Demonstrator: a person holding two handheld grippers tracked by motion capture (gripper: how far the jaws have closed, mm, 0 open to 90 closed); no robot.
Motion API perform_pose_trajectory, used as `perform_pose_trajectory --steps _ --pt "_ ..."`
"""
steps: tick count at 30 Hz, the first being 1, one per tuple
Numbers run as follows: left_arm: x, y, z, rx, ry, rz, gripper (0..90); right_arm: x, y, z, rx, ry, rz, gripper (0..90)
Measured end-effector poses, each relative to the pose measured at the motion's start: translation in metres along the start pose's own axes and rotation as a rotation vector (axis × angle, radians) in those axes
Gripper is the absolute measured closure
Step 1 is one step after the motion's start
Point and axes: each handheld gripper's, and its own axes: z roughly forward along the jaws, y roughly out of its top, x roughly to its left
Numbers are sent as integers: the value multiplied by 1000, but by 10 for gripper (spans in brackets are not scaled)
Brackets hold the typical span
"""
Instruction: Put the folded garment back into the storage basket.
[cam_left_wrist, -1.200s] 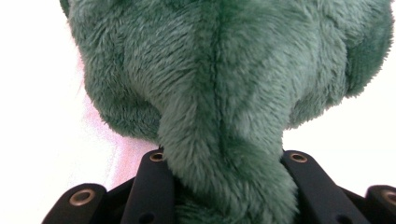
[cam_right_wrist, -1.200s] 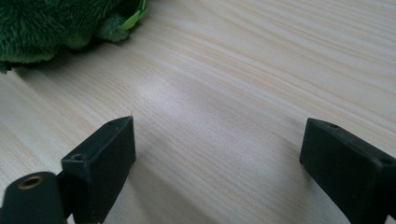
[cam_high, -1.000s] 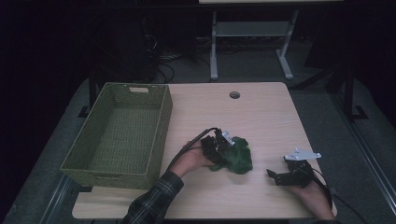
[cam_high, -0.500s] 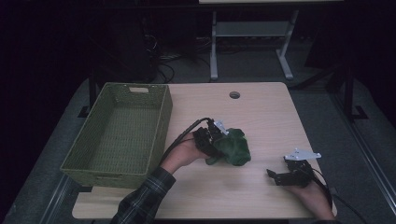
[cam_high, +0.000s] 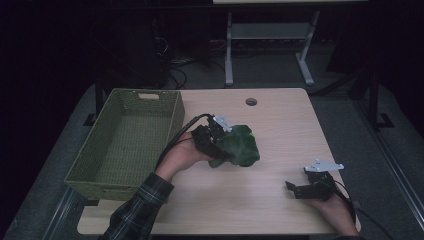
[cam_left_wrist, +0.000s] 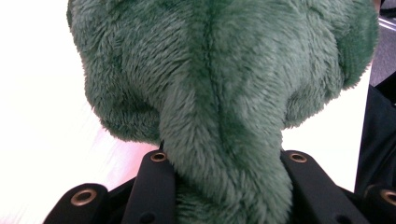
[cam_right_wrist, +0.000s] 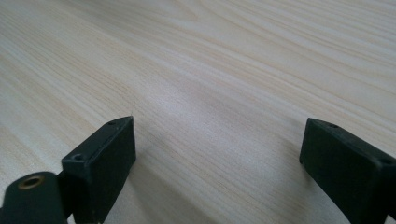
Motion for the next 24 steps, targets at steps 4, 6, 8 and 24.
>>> perform_pose_trajectory --steps 4,6,8,24 --pt "5 -5 -16 -6 18 -3 683 0 0 0 0 0 0 100" --pt "7 -8 -25 -11 32 -7 683 0 0 0 0 0 0 99" --pt "9 -12 -33 -21 44 -18 683 0 0 0 1 0 0 99" --pt "30 -49 -88 -54 138 -112 681 -1 1 3 28 -24 20 0"
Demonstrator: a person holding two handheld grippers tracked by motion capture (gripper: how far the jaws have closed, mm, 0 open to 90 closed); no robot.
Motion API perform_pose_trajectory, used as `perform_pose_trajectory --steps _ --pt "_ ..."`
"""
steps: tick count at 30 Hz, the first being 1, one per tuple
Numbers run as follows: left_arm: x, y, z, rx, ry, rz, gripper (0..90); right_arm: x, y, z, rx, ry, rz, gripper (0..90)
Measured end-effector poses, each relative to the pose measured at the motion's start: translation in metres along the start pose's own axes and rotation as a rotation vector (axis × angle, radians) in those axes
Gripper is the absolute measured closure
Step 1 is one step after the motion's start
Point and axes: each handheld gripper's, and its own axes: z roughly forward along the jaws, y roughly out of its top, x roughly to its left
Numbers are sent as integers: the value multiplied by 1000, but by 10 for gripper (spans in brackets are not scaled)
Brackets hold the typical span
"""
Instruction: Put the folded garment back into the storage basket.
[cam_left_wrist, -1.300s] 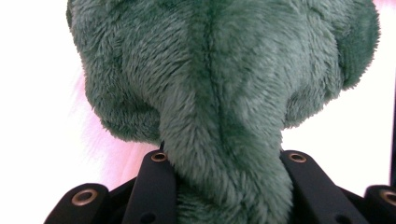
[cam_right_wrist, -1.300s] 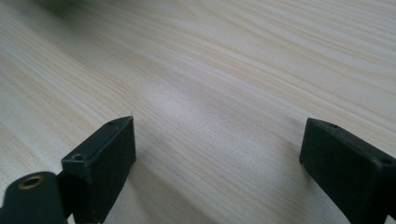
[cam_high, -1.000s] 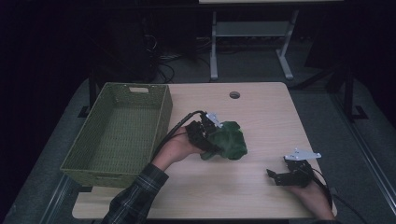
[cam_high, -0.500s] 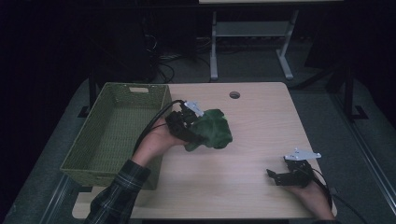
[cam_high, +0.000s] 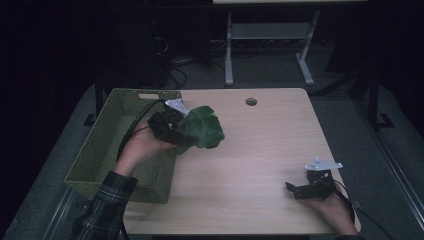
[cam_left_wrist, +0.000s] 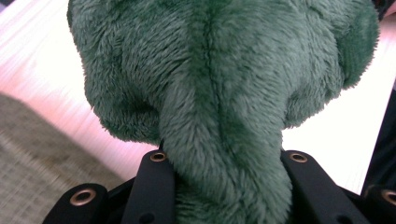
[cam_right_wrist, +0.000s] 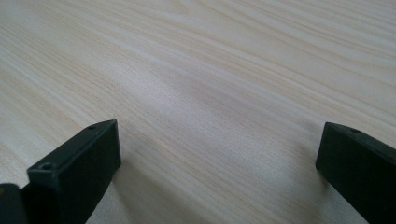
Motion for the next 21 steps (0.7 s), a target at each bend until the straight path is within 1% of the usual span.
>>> perform_pose_trajectory --steps 6,13,15,16,21 --pt "14 -20 -17 -5 40 -43 681 0 0 0 0 0 0 0" --pt "33 -47 -36 -18 93 -115 680 0 0 0 0 2 -3 0" --pt "37 -54 -41 -24 105 -134 680 0 0 0 -1 4 -4 0" --pt "40 -58 -43 -24 118 -144 680 0 0 0 -1 4 -4 0" --pt "50 -75 -50 -21 155 -182 680 0 0 0 -1 5 -6 0"
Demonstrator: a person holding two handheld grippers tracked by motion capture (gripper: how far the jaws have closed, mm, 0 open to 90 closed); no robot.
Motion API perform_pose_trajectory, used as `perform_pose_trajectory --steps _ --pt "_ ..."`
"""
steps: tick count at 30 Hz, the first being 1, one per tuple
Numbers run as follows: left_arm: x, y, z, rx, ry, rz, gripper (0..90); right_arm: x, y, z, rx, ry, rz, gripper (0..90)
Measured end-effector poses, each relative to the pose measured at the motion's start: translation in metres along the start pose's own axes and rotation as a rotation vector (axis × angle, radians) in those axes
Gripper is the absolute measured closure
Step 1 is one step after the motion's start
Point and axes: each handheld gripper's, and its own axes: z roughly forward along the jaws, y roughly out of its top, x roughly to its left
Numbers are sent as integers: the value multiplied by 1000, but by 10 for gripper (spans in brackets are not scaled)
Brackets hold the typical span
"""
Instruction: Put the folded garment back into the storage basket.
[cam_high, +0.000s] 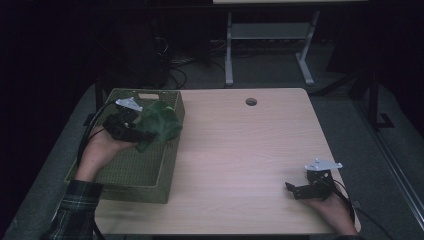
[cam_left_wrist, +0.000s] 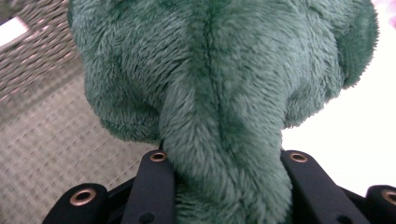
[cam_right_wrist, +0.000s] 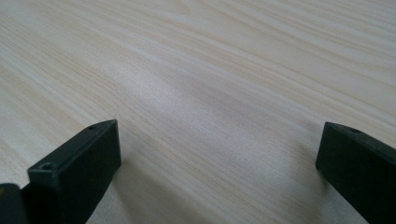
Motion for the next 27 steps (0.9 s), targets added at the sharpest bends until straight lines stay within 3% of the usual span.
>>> perform_pose_trajectory --steps 12,16,27 --pt "27 -33 6 30 64 -75 680 0 0 0 0 2 -3 0" --pt "34 -44 14 36 69 -112 680 0 0 0 1 2 -4 0" --pt "51 -66 41 83 87 -149 680 0 0 0 -1 1 -5 0"
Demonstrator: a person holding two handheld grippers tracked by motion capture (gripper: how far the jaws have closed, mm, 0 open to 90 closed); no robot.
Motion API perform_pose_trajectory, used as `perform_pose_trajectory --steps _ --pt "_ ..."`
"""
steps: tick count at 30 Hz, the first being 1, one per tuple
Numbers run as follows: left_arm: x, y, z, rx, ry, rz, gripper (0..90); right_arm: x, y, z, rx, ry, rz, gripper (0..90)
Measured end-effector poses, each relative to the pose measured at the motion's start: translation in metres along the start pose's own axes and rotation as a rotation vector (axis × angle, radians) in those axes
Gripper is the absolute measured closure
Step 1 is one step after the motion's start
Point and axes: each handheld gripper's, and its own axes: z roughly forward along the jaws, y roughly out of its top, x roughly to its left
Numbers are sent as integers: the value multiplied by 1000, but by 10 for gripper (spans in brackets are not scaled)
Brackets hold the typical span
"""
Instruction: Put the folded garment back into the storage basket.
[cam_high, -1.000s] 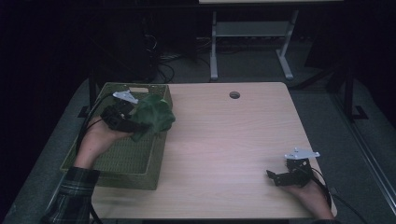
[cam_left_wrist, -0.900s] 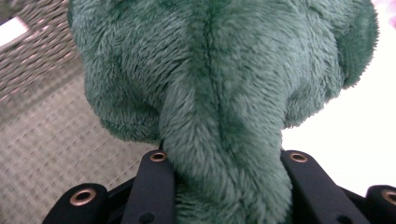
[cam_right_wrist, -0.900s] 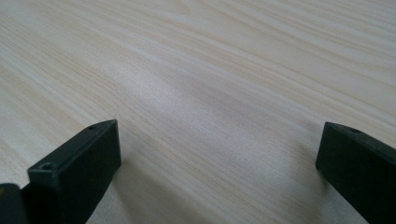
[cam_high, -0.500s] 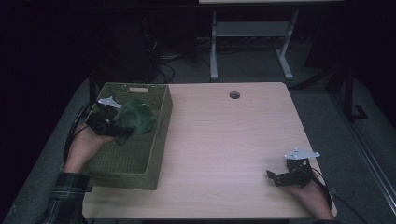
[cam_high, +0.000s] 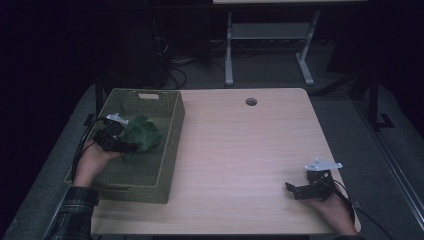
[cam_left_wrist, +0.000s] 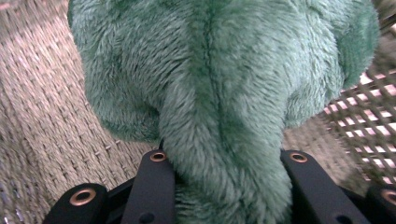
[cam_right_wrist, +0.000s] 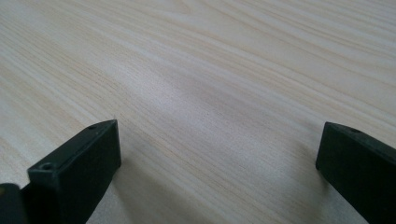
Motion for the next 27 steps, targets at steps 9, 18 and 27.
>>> perform_pose_trajectory --steps 9,18,27 --pt "6 -10 21 44 -5 -11 679 0 0 0 1 0 1 0" --pt "5 -13 38 109 -11 -3 663 0 0 0 0 0 0 0" --pt "5 -17 44 137 -20 -3 570 0 0 0 0 1 0 0"
